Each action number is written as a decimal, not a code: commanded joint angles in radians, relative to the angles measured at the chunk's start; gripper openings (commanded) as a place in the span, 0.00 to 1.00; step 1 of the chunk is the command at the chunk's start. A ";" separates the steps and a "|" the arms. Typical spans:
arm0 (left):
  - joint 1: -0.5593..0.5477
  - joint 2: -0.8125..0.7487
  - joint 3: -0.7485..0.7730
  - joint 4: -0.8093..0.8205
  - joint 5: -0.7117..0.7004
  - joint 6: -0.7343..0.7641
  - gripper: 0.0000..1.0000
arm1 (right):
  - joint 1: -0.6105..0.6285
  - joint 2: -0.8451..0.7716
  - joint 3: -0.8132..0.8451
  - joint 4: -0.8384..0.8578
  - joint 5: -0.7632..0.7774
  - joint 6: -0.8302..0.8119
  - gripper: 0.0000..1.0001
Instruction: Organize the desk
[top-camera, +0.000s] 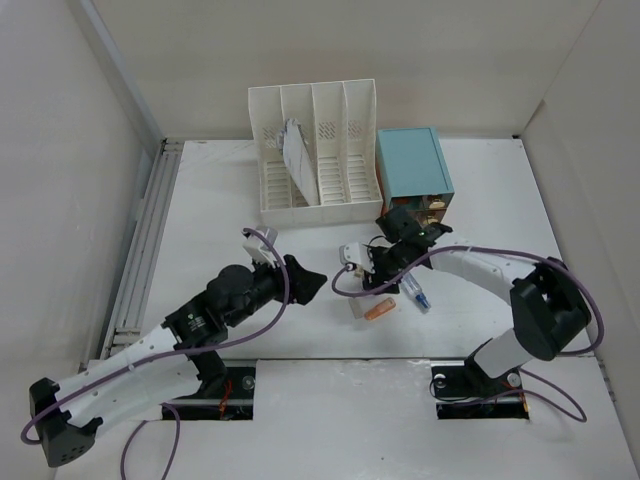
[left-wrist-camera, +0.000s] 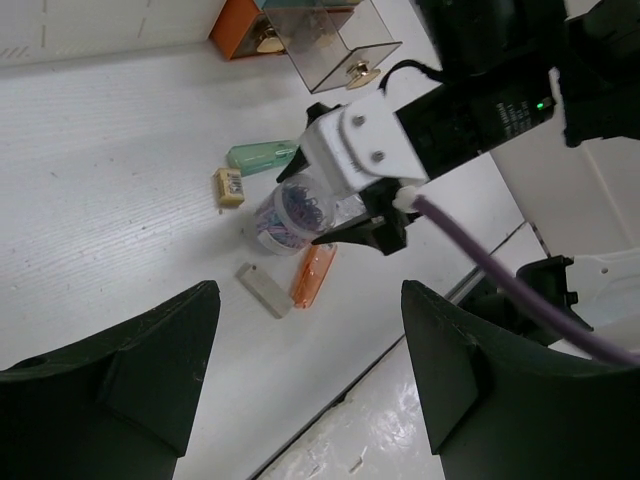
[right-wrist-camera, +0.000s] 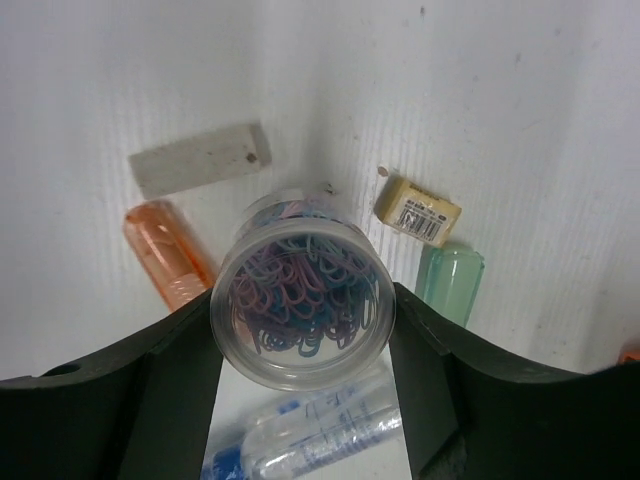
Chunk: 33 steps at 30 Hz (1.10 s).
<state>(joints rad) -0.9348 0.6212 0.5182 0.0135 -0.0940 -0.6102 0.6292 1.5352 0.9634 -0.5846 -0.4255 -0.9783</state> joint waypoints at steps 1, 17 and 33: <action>-0.004 -0.017 0.032 0.000 -0.009 0.006 0.71 | 0.010 -0.105 0.107 -0.111 -0.134 -0.017 0.37; -0.004 0.023 0.060 0.022 0.022 0.024 0.71 | -0.069 -0.253 0.221 0.155 0.293 0.280 0.36; -0.004 0.034 0.060 0.031 0.022 0.024 0.71 | -0.224 -0.141 0.284 0.149 0.416 0.400 0.36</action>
<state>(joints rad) -0.9348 0.6708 0.5282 0.0036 -0.0799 -0.6010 0.4114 1.4021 1.1908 -0.4641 -0.0402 -0.6121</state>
